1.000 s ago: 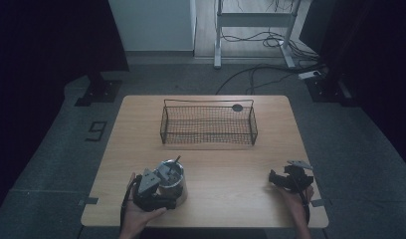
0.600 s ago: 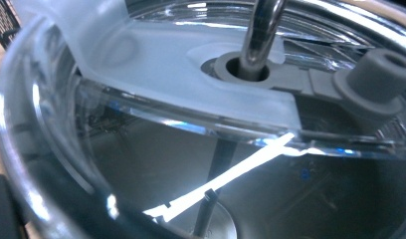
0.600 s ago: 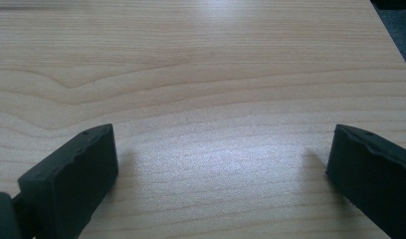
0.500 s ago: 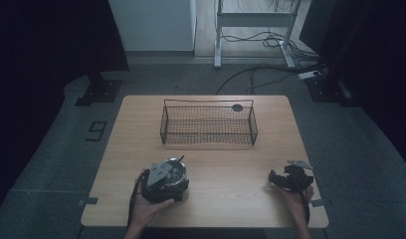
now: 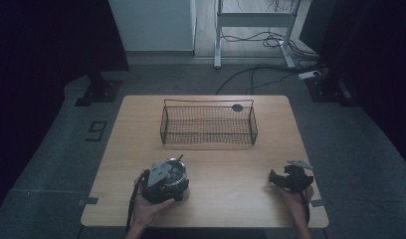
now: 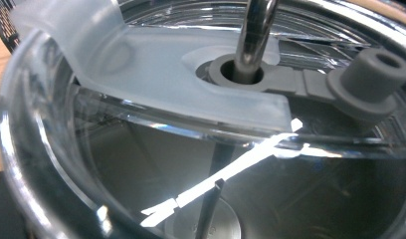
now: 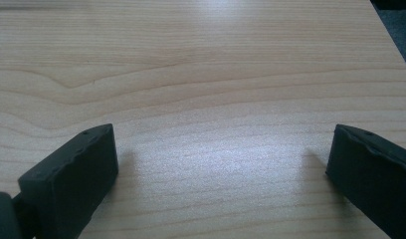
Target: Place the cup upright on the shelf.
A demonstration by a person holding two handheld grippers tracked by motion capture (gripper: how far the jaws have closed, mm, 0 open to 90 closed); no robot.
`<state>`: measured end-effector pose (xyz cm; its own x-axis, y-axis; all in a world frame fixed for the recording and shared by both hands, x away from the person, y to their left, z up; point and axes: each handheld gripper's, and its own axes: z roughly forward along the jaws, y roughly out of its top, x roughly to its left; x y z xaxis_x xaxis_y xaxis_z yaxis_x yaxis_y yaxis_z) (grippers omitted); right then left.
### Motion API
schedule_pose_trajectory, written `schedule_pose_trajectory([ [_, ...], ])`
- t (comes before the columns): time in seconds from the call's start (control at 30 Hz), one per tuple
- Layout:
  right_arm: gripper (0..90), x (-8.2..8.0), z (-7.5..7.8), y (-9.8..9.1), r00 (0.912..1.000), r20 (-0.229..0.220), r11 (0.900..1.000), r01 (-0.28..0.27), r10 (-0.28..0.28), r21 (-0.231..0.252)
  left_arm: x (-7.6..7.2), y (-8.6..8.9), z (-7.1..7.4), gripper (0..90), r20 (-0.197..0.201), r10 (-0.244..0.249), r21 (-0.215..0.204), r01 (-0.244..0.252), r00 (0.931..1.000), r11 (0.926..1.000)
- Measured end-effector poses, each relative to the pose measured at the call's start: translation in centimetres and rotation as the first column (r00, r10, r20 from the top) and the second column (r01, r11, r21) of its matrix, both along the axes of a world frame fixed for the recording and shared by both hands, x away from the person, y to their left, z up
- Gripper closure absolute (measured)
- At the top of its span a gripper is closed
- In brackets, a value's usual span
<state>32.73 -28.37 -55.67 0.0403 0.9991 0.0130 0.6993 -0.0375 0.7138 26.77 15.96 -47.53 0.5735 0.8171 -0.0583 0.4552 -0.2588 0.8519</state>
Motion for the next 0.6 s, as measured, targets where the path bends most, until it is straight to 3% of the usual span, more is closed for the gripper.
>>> schedule_pose_trajectory([
  [0.23,0.0,0.0,0.0,0.0,1.0000,0.000,1.0000,0.000,0.000,-0.001,0.0,-0.1,0.0,3.5,0.001,0.043,-0.004,-0.043,0.9991,0.9991],
  [0.4,0.0,0.0,0.0,0.0,1.0000,0.000,1.0000,-0.001,0.001,-0.003,0.1,-0.1,0.1,3.5,0.000,0.074,-0.030,-0.074,0.9973,0.9968],
  [0.53,0.0,0.0,0.0,0.0,1.0000,0.000,1.0000,0.003,-0.003,-0.002,0.4,-0.5,0.9,3.5,-0.005,0.073,-0.016,-0.073,0.9973,0.9972],
  [0.6,0.0,0.0,0.0,0.0,1.0000,-0.001,1.0000,0.005,-0.005,-0.001,0.8,-0.5,1.7,3.5,-0.014,0.070,-0.038,-0.071,0.9974,0.9968],
])
